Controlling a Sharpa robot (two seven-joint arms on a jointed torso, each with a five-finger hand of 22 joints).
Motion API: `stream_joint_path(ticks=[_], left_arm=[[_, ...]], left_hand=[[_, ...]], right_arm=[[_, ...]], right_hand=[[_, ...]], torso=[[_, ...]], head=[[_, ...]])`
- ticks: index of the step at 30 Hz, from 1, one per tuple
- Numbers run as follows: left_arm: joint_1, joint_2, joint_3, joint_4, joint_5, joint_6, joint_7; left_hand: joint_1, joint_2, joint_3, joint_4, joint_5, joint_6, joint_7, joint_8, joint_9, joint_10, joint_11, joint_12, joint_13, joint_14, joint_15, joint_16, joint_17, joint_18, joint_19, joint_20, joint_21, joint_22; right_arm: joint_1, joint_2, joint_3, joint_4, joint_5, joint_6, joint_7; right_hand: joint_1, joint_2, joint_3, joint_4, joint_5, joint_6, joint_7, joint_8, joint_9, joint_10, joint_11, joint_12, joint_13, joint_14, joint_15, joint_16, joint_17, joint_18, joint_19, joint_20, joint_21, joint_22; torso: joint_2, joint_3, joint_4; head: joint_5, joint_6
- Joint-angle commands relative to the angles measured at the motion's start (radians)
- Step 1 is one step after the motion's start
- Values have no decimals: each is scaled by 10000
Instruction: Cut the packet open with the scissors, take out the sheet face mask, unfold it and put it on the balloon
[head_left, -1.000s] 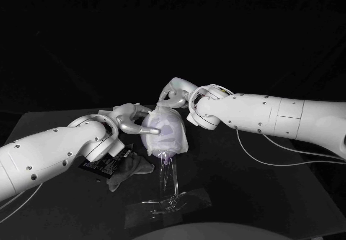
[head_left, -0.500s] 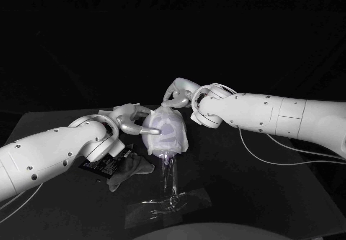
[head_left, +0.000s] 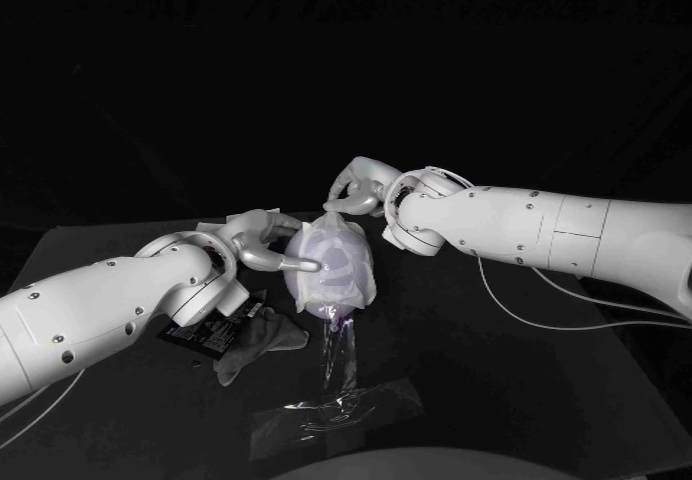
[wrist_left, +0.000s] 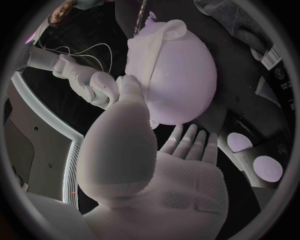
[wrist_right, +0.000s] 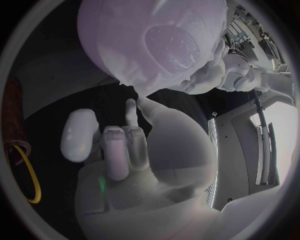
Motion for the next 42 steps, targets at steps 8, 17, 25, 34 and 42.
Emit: stream_joint_path(ticks=[8,17,25,34,42], left_arm=[[3,-59,9,52,305,67,65],[13,-557,151,373,1430,433,615],[140,-1116,319,542,2568,674,1067],[567,-1414,421,357,2853,525,1320],[919,-1145,430,122,2347,753,843]], left_hand=[[86,14,-26,-4,34,142,1255,83,45,5,-42,16,15,-27,-75,-40,-10,-24,-39,7,-42,-2],[229,59,37,-3,54,1030,930,536,354,836,-79,207,115,442,12,79,159,-53,9,73,-22,11],[6,91,67,-2,63,1807,1229,906,600,1895,82,448,193,1366,110,323,479,-253,413,84,134,92],[129,886,1263,-43,7,3463,1176,1769,1052,3821,-151,1112,382,4284,-244,1474,1447,-191,4054,54,1551,834],[755,2556,2682,-78,-21,4439,376,2206,1109,5993,-1152,2297,770,8013,-1551,4752,2938,583,7314,-566,3773,1829]], right_arm=[[29,-77,-4,-39,908,-316,302],[55,-797,-8,699,2186,-1617,1561],[57,-1823,-49,1765,3663,-2809,3606],[-223,-2691,-173,2855,3889,-3084,4735],[-769,-3075,-206,3439,3153,-3208,5480]], right_hand=[[-358,-204,-1100,939,-67,-1014,529,-918,-538,414,569,-1215,1828,1048,482,43,2627,287,-585,441,-1383,1054],[220,224,-1206,1145,-57,-444,432,-758,-586,235,476,-1633,1554,1048,422,43,2627,422,-679,531,-1753,935],[1316,601,-1479,1266,-38,107,320,-777,-904,-1964,385,-6114,-1298,-241,322,-1657,-177,1158,-2709,544,-6714,-772],[2482,658,-1021,1131,41,702,268,-1007,-1367,-3061,317,-10338,-4772,-2136,377,-5295,-3984,1178,-3218,575,-8155,-2101],[2932,328,-337,1290,56,708,590,-1283,-1618,-3715,760,-12978,-7299,-3981,774,-8963,-6341,1040,-4257,975,-9550,-3342]], torso=[[-5,-1,-5],[-3,3,-5],[-18,3,-3],[-6,15,0],[11,12,-17]], head=[[29,41],[154,117],[271,241],[391,360],[481,381]])
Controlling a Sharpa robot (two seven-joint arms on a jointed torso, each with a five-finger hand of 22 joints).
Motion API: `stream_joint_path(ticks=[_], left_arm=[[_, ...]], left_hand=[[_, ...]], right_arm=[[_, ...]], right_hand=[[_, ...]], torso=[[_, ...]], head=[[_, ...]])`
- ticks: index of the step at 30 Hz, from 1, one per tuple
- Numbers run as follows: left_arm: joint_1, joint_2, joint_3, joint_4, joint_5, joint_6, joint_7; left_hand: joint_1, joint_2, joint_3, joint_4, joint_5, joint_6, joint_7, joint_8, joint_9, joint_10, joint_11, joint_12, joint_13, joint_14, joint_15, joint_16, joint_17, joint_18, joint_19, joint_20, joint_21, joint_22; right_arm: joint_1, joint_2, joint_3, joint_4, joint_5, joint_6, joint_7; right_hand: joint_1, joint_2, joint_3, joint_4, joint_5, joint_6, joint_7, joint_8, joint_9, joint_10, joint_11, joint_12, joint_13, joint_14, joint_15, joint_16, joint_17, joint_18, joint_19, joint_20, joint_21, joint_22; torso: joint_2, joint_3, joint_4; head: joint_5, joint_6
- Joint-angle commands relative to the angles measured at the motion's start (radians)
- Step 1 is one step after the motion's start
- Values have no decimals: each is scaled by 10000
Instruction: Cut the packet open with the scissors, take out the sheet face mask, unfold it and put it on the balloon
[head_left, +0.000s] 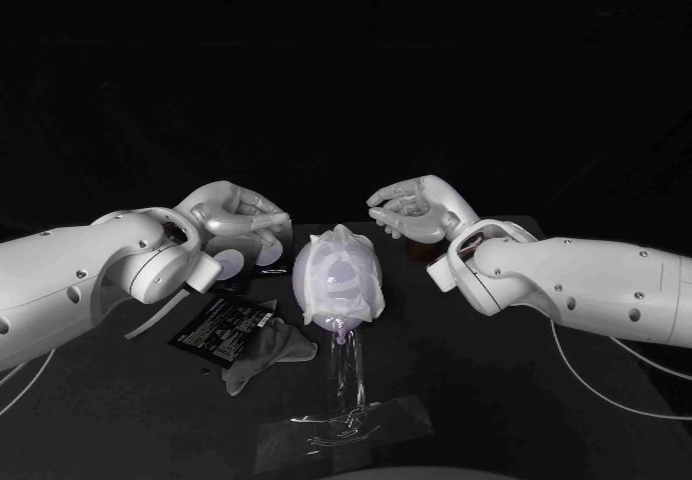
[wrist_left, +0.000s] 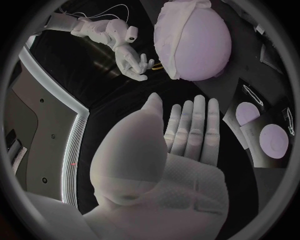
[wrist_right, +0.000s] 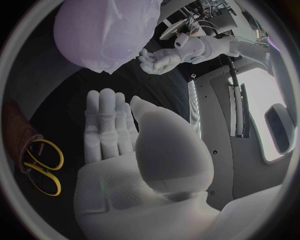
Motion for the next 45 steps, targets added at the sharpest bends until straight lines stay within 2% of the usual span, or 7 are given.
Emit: stream_joint_path(ticks=[1,7,13,27,29,33,45], left_arm=[[103,186,13,-94,-211,311,-259],[276,670,6,-526,-457,707,-1437],[412,1149,-4,-941,-989,1142,-2407],[511,1595,-11,-1009,-2027,1414,-2953],[514,1627,-13,-1021,-2093,1474,-3001],[516,1688,-21,-1026,-2173,1597,-3051],[517,1829,-42,-999,-2306,1795,-3083]], left_hand=[[26,352,200,-184,17,239,-175,68,-8,743,-288,443,184,1264,-435,1268,639,86,1008,-444,826,407],[-1259,464,-93,-76,20,822,-537,164,11,1966,-904,2189,1232,3683,-974,6648,5444,45,2583,-1480,3183,1767],[-2180,511,-778,-9,-65,1249,-925,986,631,1824,-1176,6459,4941,4691,-1279,9872,9596,-639,3795,-1826,7901,7300],[-2478,536,-1821,-2,-43,1205,-1100,1968,1553,1948,-1295,8775,7583,4921,-1432,10319,10347,-798,3793,-1866,9111,8748],[-2481,570,-1896,-1,-42,1168,-1103,2021,1618,1927,-1301,8803,7615,4921,-1436,10320,10348,-798,3770,-1869,9145,8780],[-2457,628,-2021,-3,-42,1128,-1115,2116,1729,1927,-1308,8879,7723,4934,-1440,10342,10391,-802,3735,-1870,9203,8842],[-1947,837,-2106,-23,-34,1211,-1217,2297,1923,2177,-1402,9167,8152,5081,-1516,10547,10800,-890,3964,-1897,9559,9392]], right_arm=[[-145,-77,1,136,-586,-268,984],[-457,-174,-9,183,-1318,-557,1530],[-722,-207,-15,183,-2228,-1020,1866],[-1338,4,-18,93,-3740,-1449,1127],[-1369,82,-18,61,-3897,-1306,877],[-1410,234,-18,1,-4096,-1125,493],[-1533,537,-17,-96,-4288,-526,-196]], right_hand=[[199,-202,427,120,58,36,338,-183,-151,115,220,-1238,-1496,-487,294,-1696,-953,-70,-535,315,-770,-762],[147,-502,678,194,-58,-140,567,-407,-400,197,576,-2211,-3033,-1248,789,-3598,-2045,-75,-1433,789,-1200,-1975],[-152,-866,201,170,-66,-680,866,-448,-708,-785,1004,-2362,-4075,-2476,1356,-4983,-2897,-170,-2980,1277,-1222,-3335],[-574,-893,-2172,288,-50,-4744,1354,-610,-2559,-5015,1643,-2469,-5822,-6296,2119,-6891,-5019,-672,-7126,1541,-1403,-7153],[-216,-484,-4906,114,12,-6180,1309,-582,-3161,-6633,1650,-2390,-5893,-7797,2228,-6860,-5585,-843,-7873,1565,-1446,-7712],[-342,-1699,-5824,667,23,-6875,1179,-732,-3530,-7647,1808,-2636,-5994,-8657,2311,-7061,-5974,-868,-8246,1554,-1494,-8060],[-635,-1932,-6032,671,73,-7257,1230,-758,-3710,-8105,1795,-2651,-6014,-9056,2312,-7080,-6154,-887,-8542,1548,-1515,-8312]], torso=[[13,0,-13],[17,6,-11],[21,10,1],[13,12,22],[16,8,23],[16,-9,27],[12,-13,20]], head=[[55,-1],[128,-2],[212,-11],[404,3],[404,10],[414,0],[438,-76]])
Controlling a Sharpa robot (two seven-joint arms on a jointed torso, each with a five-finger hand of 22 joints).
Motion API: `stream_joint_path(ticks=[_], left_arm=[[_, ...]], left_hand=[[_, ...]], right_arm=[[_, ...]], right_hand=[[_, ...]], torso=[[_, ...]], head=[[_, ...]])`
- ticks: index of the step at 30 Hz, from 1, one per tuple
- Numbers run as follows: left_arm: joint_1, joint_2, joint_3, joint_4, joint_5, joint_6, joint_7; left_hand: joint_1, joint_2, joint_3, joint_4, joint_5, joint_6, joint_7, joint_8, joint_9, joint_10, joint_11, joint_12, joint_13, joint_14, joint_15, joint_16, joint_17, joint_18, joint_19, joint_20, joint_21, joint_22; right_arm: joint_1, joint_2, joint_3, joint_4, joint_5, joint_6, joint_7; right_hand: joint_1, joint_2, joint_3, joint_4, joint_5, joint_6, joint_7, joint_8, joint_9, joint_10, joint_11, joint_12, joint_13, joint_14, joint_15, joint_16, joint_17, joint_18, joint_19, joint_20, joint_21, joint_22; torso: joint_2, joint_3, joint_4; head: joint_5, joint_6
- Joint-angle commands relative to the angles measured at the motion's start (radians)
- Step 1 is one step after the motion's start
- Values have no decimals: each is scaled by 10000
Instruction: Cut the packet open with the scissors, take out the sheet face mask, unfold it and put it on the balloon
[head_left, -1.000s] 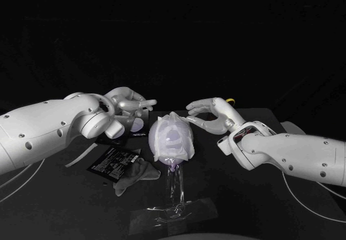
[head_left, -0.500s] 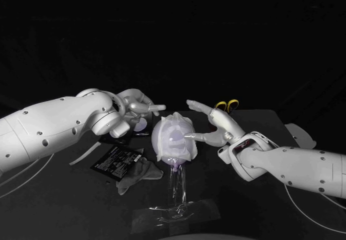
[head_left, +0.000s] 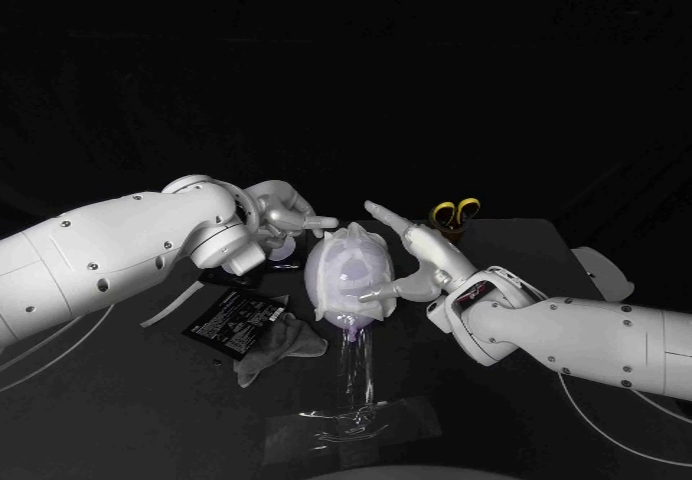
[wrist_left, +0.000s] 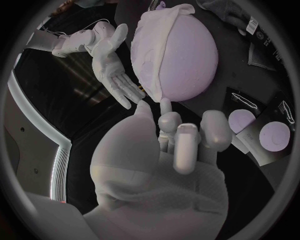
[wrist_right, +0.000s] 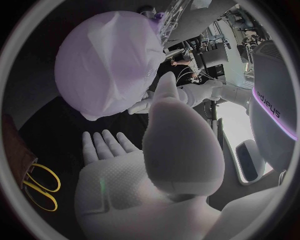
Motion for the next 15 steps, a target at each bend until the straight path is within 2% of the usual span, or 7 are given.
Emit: stream_joint_path(ticks=[1,3,10,15], left_arm=[[20,43,5,24,-142,219,-51],[20,52,3,26,-137,189,-45],[21,87,0,21,-130,196,-111],[21,108,-1,5,-158,269,-197]], left_hand=[[154,46,-61,-13,-11,10,-77,26,20,69,10,12,-1,804,-58,46,1817,-177,53,-18,68,44],[197,57,-57,-15,-10,5,-79,23,25,55,8,-7,-25,803,-61,44,1812,-176,45,-20,74,46],[491,109,118,-18,-5,-14,-94,-7,42,47,-9,-40,-31,816,-74,64,1850,-179,28,-29,122,99],[700,124,312,-14,-4,-1,-112,-30,49,98,-26,-1,59,837,-90,96,1917,-196,64,-35,190,206]], right_arm=[[-35,37,3,10,-348,488,-459],[-50,52,3,10,-352,552,-505],[-97,108,3,-19,-360,793,-709],[-107,145,3,-43,-374,905,-823]], right_hand=[[-47,14,-2,7,38,-25,1412,-10,3,-35,-4,-50,-4,-68,27,-44,-10,-157,-61,9,-50,-14],[-71,22,4,8,35,-6,1484,2,13,-7,-12,-42,1,-50,28,-37,-5,-149,-73,8,-49,-25],[-153,86,57,7,26,110,1566,46,77,105,-15,-20,17,38,37,-11,24,-128,-59,12,-38,-14],[-149,314,255,-2,-6,230,1586,95,133,230,-20,-6,28,151,33,15,54,-107,-21,13,-20,8]], torso=[[-3,5,-8],[-5,5,-15],[2,20,-8],[0,13,-18]], head=[[10,-30],[19,-44],[25,-58],[20,-81]])
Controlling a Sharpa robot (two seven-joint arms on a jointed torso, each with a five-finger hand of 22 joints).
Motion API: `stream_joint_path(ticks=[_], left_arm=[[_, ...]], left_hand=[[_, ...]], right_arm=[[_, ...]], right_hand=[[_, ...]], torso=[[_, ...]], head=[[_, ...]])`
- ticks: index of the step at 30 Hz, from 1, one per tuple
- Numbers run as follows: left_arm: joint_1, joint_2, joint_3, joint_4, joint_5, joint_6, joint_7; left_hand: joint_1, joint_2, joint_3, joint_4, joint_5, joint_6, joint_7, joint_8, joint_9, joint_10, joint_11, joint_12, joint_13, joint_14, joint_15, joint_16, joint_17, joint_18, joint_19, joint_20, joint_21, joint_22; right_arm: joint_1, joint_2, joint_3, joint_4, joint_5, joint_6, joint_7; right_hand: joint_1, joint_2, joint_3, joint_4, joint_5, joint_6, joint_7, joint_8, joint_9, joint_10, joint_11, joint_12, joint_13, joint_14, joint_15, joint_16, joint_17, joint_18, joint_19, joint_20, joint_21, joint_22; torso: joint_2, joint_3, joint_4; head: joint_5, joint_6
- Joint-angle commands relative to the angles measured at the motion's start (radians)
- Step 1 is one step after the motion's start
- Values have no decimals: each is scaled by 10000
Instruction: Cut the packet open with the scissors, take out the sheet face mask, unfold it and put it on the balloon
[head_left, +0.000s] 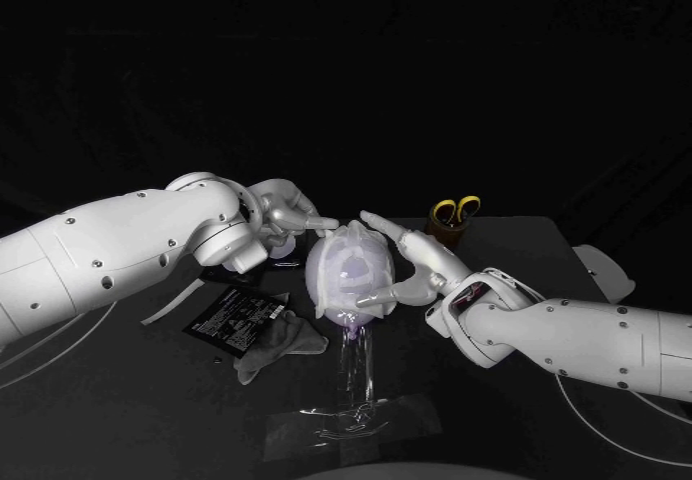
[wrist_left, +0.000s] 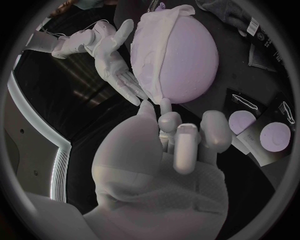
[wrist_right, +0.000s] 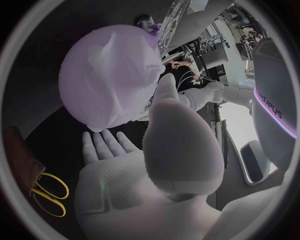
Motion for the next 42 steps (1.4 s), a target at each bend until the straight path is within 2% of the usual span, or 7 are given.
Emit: stream_joint_path(ticks=[1,7,18,24,34,41,42], left_arm=[[20,42,8,2,-70,202,-114],[20,77,8,-34,-94,232,-166],[20,146,-14,-37,-71,351,-147],[20,159,-19,-31,-13,304,-133],[20,169,-22,-35,127,130,-119],[20,183,-29,-48,141,8,-85],[20,185,-31,-49,142,-13,-77]], left_hand=[[106,-1,61,15,-4,2,-42,-30,17,69,9,7,42,840,-91,39,1930,-200,77,-35,38,46],[114,-30,76,20,-7,-12,-33,-44,15,6,12,-71,-74,838,-91,36,1923,-204,85,-37,52,68],[249,-197,161,7,-8,-56,-8,-116,-7,-28,32,-119,-109,839,-76,40,1929,-209,78,-36,88,114],[697,-218,419,-30,-4,-39,-25,-188,-40,-30,15,-138,-91,843,-83,48,1948,-212,63,-31,120,155],[2174,18,1678,-21,7,-35,-66,-550,-246,-114,-28,-318,-146,843,-144,53,1959,-211,13,-52,170,215],[2478,-204,3310,2,11,-58,-25,-623,-233,2,-37,-380,-72,869,-123,87,2035,-209,-26,-66,196,247],[2424,-235,3785,-1,0,-81,-6,-602,-197,41,-11,-388,-54,875,-109,94,2052,-213,-18,-65,211,273]], right_arm=[[-8,35,5,-15,-207,390,-258],[-36,77,4,-55,-255,517,-366],[-69,122,4,-107,-444,838,-636],[-79,139,3,-122,-553,970,-763],[-87,135,3,-122,-604,1071,-858],[-90,125,2,-114,-611,1101,-886],[-91,124,2,-113,-613,1104,-889]], right_hand=[[50,236,172,12,-17,136,1584,63,36,144,-1,-3,16,139,-1,21,24,-100,-6,14,-14,23],[112,496,392,4,-29,256,1594,106,85,274,11,6,25,262,13,43,51,-98,29,16,0,33],[148,685,548,-3,-40,357,1599,138,122,373,21,10,30,344,30,54,62,-110,50,15,8,34],[158,721,581,-6,-40,385,1600,147,132,394,24,10,30,365,34,56,64,-114,53,15,9,32],[170,770,623,-7,-43,419,1600,156,145,406,26,8,30,378,38,56,62,-118,60,15,11,33],[176,785,638,-8,-46,453,1600,166,161,431,26,10,32,402,41,59,68,-120,68,15,14,39],[176,785,638,-8,-46,453,1600,166,161,431,26,10,32,402,41,59,68,-120,68,15,14,39]], torso=[[1,-5,-6],[1,-11,-5],[-8,-17,1],[-7,-14,-5],[-10,-14,-6],[-11,-12,-6],[-11,-12,-6]], head=[[-6,-16],[-18,-29],[-20,-94],[-23,-110],[-12,-132],[-6,-157],[-6,-157]])
